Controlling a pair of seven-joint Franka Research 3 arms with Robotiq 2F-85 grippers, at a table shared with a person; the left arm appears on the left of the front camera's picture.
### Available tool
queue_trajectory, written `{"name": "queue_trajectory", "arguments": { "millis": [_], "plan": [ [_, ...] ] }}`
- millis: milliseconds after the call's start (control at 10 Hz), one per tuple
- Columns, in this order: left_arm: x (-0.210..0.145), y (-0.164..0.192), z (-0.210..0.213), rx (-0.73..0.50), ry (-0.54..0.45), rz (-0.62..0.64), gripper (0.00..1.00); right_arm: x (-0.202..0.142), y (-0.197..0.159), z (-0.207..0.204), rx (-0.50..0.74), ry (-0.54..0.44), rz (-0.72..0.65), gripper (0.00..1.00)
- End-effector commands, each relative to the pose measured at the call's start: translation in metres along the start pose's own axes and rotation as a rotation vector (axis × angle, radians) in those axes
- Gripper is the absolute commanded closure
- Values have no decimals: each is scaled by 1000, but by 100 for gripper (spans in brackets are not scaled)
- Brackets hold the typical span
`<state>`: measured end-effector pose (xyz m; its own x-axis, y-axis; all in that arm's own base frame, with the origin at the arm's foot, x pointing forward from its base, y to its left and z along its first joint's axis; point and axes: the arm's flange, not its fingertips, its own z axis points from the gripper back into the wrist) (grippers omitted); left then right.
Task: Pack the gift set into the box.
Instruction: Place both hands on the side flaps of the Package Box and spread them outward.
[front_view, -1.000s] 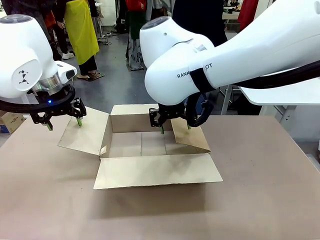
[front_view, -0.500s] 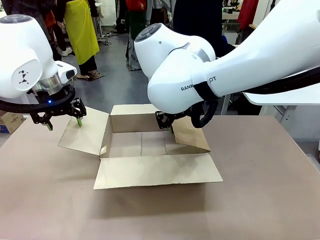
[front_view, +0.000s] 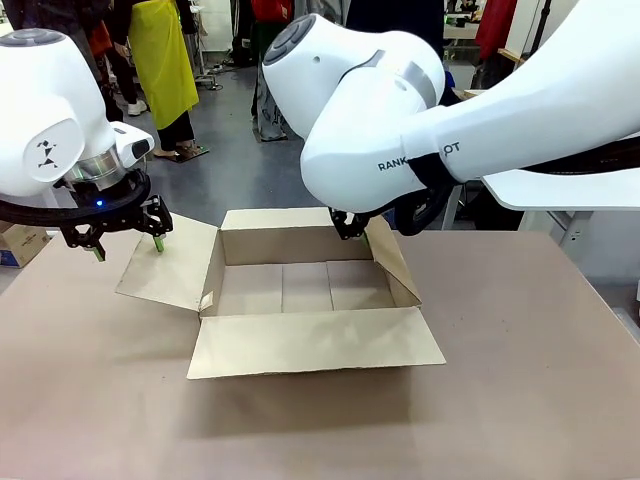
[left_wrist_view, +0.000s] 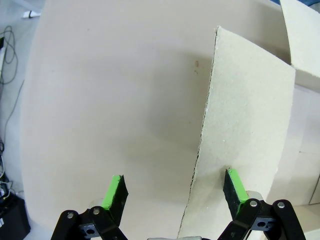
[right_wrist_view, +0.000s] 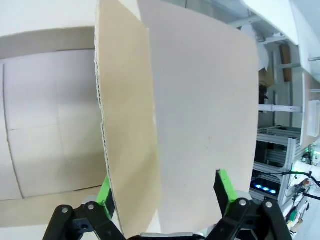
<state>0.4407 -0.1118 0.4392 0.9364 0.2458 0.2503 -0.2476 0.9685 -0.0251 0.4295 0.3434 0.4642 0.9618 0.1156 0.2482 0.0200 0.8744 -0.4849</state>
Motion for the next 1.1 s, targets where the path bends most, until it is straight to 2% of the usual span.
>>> {"name": "queue_trajectory", "arguments": {
  "millis": [0,300,500,800,1000],
  "plan": [
    [0,0,2,20,-8,10,0,1,-27,-6,-4,7,15,0],
    [0,0,2,20,-8,10,0,-1,-90,-36,149,46,-39,0],
    [0,0,2,20,-8,10,0,-10,-131,-72,331,54,-91,0],
    [0,0,2,20,-8,10,0,-29,-165,-142,614,71,-154,0],
    [0,0,2,20,-8,10,0,-45,-177,-185,797,22,-166,0]
  ]
}}
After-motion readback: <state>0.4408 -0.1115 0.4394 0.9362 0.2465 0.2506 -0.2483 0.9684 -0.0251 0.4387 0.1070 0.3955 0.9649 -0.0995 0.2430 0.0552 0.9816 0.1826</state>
